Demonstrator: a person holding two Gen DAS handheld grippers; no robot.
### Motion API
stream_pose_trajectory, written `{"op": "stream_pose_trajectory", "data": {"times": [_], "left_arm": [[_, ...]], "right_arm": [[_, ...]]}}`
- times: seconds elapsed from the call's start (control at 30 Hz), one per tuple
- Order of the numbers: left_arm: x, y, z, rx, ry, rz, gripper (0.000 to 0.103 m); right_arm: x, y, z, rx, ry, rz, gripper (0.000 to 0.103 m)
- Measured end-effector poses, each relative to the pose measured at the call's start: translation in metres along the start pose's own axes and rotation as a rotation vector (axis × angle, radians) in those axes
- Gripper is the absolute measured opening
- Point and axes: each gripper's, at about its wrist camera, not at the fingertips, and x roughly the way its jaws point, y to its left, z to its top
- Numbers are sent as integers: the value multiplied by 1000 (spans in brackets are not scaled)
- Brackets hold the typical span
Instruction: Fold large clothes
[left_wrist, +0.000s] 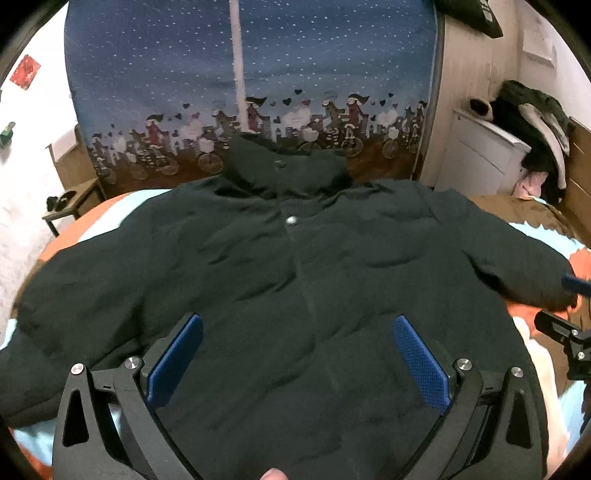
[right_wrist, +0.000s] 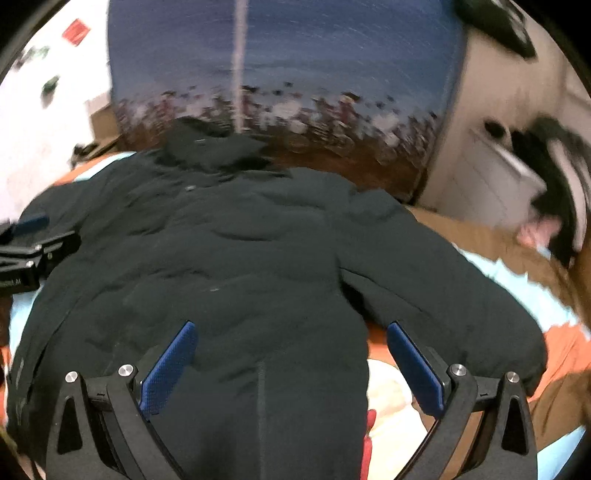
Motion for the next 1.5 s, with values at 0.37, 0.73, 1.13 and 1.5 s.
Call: {"op": "stream_pose_trajectory", "data": {"times": [0.37, 0.73, 1.13, 1.5], "left_arm": [[100, -68, 33, -4, 57, -99, 101], [167, -147, 75, 72, -9, -164, 101], [225, -174, 57, 120, 46, -87, 101], [238, -176, 50, 148, 104, -89, 102]], "right_arm": [[37, -152, -38, 389, 51, -156, 103], [38, -252, -96, 707, 90, -191, 103], [50, -322, -124, 1043, 62, -214, 103], [60, -341, -113, 1173, -45, -160, 71]]}}
